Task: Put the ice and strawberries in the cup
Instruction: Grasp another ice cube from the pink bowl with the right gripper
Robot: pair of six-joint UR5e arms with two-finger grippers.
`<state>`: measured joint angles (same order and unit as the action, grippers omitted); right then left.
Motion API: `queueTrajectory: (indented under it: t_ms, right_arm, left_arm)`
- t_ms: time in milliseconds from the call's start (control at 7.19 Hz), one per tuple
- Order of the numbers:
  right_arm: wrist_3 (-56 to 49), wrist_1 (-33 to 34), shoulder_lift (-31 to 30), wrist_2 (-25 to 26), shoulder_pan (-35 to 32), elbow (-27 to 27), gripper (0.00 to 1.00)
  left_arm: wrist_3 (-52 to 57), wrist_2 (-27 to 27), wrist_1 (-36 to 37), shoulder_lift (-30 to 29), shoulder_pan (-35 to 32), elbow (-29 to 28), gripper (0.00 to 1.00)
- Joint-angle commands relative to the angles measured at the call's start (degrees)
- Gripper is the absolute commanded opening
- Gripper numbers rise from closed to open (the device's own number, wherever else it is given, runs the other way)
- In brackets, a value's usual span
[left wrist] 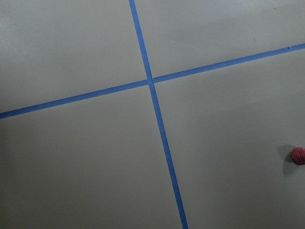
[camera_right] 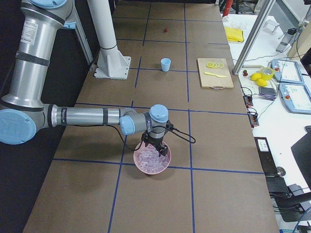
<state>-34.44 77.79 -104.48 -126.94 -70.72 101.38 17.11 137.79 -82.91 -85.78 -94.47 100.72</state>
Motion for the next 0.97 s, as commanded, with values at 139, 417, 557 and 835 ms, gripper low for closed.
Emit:
queueTrajectory:
  t_ms: [139, 417, 557, 835]
  right_arm:
    - [0.1, 0.0, 0.2, 1.0, 0.1, -1.4, 0.94]
    - [0.1, 0.0, 0.2, 0.9, 0.4, -1.8, 0.92]
    - [0.2, 0.0, 0.2, 0.7, 0.6, -1.7, 0.91]
    - [0.0, 0.0, 0.0, 0.7, 1.0, -1.8, 0.86]
  left_arm:
    - [0.0, 0.0, -0.1, 0.0, 0.0, 0.0, 1.00]
    - [0.0, 0.0, -0.1, 0.0, 0.0, 0.1, 1.00]
    - [0.0, 0.0, -0.1, 0.0, 0.0, 0.1, 1.00]
    - [0.0, 0.0, 0.0, 0.0, 0.0, 0.2, 1.00]
